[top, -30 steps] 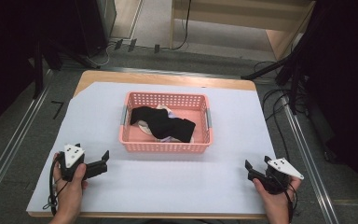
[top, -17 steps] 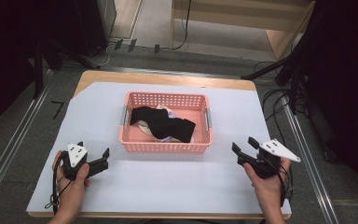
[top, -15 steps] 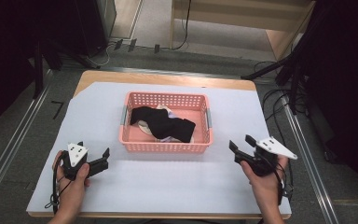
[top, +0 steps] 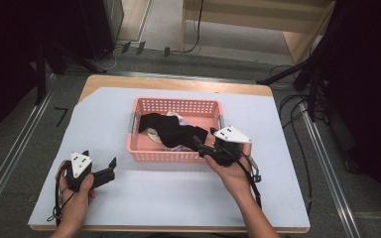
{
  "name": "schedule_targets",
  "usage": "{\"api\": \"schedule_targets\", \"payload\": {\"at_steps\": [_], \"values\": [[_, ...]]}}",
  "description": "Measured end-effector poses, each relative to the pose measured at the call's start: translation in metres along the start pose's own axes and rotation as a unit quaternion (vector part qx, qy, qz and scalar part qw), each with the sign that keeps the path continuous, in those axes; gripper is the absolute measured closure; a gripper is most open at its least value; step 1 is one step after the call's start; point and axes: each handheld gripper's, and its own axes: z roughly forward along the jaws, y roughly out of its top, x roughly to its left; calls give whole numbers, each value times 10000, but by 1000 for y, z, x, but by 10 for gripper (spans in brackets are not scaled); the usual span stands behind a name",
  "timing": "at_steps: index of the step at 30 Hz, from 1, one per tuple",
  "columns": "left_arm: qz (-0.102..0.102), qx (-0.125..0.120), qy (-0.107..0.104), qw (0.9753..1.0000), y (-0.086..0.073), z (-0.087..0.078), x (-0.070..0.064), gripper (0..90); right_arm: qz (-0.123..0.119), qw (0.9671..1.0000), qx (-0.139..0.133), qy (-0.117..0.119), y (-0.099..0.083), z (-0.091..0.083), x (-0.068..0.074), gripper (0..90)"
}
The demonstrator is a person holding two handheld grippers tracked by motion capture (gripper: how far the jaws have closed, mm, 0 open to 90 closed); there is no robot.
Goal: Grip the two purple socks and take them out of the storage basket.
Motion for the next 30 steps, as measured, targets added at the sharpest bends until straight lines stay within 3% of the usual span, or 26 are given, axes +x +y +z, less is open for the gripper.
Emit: {"api": "schedule_targets", "payload": {"at_steps": [5, 9, 14, 16, 17, 20, 21, 22, 23, 24, 26, 28, 30], "values": [[-101, 38, 82, 9999, 0, 0, 1, 85, 22, 9998, 203, 0, 6, 24, 8, 375], [-293, 84, -73, 9995, 1, 1, 6, 84, 113, 9993, 353, 3, 10, 37, 11, 383], [-263, 135, -100, 9995, 1, 1, 6, 83, 194, 9984, 517, 81, 13, 49, 14, 416], [-243, 177, -61, 9995, 1, 0, 6, 82, 296, 9968, 742, 61, 15, 57, 16, 472], [-227, 311, 13, 9993, 0, 0, 6, 82, 299, 9969, 727, 35, 15, 60, 16, 477], [-241, 290, -51, 9993, 0, -1, 8, 82, 335, 9965, 763, 6, 14, 65, 16, 507], [-248, 278, -65, 9993, 0, -1, 8, 82, 373, 9959, 819, 9, 14, 68, 16, 531], [-220, 293, -100, 9993, 0, -2, 8, 82, 518, 9938, 978, 129, 12, 73, 15, 621], [-220, 293, -100, 9993, 0, -2, 8, 83, 518, 9938, 978, 129, 12, 73, 15, 621], [-203, 260, -121, 9994, -1, -2, 7, 83, 610, 9908, 1190, 201, 10, 75, 14, 756], [-198, 238, -130, 9994, -1, -2, 7, 83, 588, 9902, 1260, 159, 10, 75, 13, 886], [-185, 213, -173, 9995, -1, -2, 7, 83, 671, 9910, 1144, 168, 12, 70, 10, 900], [-171, 214, -189, 9994, -1, -3, 8, 83, 579, 9946, 855, 68, 16, 64, 8, 900]]}}
